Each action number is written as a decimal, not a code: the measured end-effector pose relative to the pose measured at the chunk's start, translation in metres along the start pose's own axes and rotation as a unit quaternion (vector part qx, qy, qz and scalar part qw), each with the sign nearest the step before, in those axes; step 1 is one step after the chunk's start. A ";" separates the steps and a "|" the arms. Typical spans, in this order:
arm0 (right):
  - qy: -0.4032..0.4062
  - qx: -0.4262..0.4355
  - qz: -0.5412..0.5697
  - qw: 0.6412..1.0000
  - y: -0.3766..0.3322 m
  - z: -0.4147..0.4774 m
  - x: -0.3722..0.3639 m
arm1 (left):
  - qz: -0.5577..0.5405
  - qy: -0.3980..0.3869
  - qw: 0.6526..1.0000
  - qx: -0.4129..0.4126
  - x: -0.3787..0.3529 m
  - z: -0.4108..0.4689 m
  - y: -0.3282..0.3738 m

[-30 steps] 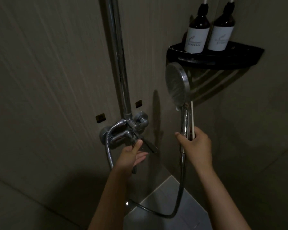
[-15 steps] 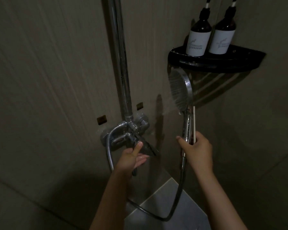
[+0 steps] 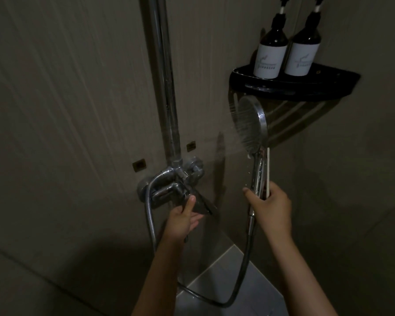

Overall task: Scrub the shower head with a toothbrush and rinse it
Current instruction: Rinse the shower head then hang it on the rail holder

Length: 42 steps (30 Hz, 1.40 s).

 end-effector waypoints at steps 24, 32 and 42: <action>0.065 -0.003 0.006 0.998 -0.001 -0.047 0.019 | 0.140 -0.330 0.933 -0.014 -0.084 -0.076 -0.007; 0.129 -0.012 -0.009 0.992 0.002 -0.078 0.044 | 0.170 -0.376 0.910 -0.047 -0.092 -0.097 -0.019; 0.206 -0.047 -0.033 0.977 0.013 -0.126 0.093 | 0.178 -0.459 0.869 -0.039 -0.116 -0.138 -0.045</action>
Point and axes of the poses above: each hand's wrist, its own z-axis towards the middle knuckle, its own x-axis out of the back of the hand, y = z × x, the point moved 4 cm from there along z, towards the middle knuckle, and after that the axes turned 2 degrees about -z, right-handed, at the moved point
